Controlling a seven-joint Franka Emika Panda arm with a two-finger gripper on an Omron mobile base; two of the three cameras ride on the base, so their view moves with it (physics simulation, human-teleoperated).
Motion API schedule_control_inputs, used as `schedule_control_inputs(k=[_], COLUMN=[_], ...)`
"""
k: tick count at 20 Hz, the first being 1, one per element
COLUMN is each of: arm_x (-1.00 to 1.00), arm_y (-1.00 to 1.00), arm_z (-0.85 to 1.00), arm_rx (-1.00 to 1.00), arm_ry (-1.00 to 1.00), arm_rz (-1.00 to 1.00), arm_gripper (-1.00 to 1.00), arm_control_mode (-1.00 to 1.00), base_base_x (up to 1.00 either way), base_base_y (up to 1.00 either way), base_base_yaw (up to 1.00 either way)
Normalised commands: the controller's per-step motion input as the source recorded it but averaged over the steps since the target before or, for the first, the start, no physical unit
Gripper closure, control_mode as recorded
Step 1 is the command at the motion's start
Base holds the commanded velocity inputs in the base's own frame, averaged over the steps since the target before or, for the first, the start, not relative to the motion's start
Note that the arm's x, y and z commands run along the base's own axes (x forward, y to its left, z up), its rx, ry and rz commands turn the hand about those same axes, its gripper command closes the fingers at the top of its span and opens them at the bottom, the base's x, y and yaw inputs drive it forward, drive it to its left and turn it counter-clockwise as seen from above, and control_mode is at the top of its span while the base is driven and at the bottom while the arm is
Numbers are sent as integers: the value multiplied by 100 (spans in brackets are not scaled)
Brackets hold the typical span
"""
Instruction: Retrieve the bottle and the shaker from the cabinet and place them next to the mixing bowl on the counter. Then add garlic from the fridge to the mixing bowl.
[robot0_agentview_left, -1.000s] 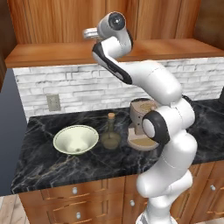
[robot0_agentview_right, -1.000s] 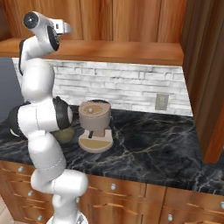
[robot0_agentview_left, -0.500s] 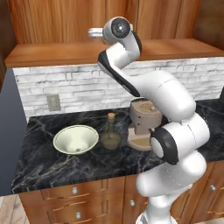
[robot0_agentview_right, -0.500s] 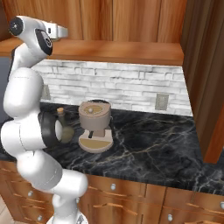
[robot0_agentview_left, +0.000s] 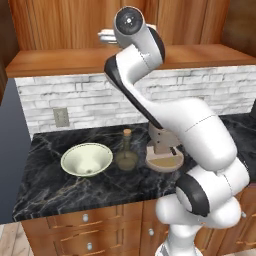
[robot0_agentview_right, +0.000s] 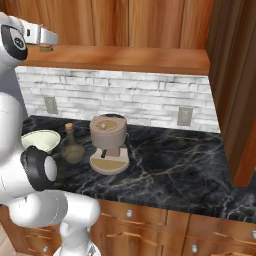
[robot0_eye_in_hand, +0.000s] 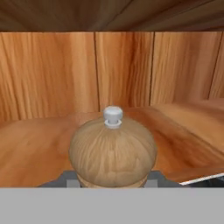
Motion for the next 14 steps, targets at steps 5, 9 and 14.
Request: schedule_control_inputs(k=[5, 9, 14], arm_x=[-100, -100, -100], arm_y=[0, -17, -10], arm_z=[-58, -94, -100], arm_rx=[-2, -4, -11], arm_ry=[2, 0, 0], arm_rz=[-13, -16, -15], arm_gripper=[100, 100, 100], arm_control_mode=[-100, -100, -100], base_base_x=[0, 0, 0], base_base_y=[0, 0, 0], base_base_yaw=[0, 0, 0])
